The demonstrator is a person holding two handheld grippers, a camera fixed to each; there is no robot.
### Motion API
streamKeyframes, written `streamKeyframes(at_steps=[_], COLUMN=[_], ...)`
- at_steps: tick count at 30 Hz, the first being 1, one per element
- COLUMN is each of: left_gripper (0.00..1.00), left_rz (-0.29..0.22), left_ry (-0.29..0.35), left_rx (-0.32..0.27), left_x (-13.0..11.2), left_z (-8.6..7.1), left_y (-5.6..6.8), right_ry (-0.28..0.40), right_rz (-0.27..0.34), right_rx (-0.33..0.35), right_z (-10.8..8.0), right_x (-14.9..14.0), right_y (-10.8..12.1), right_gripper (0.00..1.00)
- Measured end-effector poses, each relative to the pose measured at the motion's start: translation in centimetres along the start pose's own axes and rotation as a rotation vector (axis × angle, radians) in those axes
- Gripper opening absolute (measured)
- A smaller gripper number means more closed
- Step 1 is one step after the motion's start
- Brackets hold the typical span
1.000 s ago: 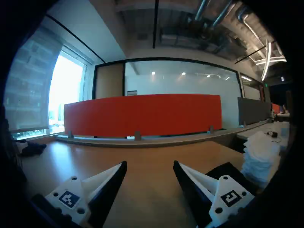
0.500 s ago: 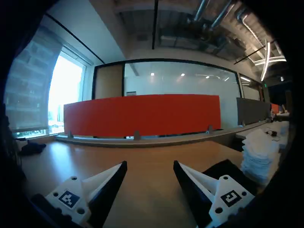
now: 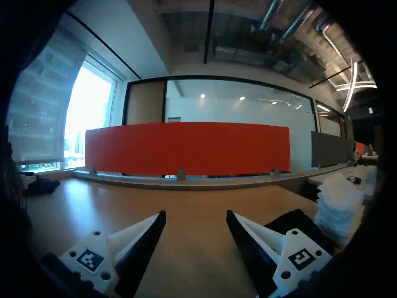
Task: Fold towel
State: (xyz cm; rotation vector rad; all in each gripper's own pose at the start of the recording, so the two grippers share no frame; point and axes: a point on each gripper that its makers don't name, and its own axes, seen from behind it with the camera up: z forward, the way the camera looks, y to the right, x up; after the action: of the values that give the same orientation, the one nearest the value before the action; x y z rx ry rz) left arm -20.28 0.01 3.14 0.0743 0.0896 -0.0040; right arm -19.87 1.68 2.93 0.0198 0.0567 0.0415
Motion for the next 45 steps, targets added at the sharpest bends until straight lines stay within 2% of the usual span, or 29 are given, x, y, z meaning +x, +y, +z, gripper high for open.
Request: streamKeyframes(at_steps=[45], left_gripper=[0.95], left_rz=[0.0], left_ry=[-0.002], left_rx=[0.0], left_x=[0.48], left_z=[-0.15], left_y=[-0.12], right_ry=[-0.002], right_rz=[0.0], right_rx=[0.004], right_z=[-0.13], right_x=[-0.23], right_y=[-0.09], right_gripper=[0.95])
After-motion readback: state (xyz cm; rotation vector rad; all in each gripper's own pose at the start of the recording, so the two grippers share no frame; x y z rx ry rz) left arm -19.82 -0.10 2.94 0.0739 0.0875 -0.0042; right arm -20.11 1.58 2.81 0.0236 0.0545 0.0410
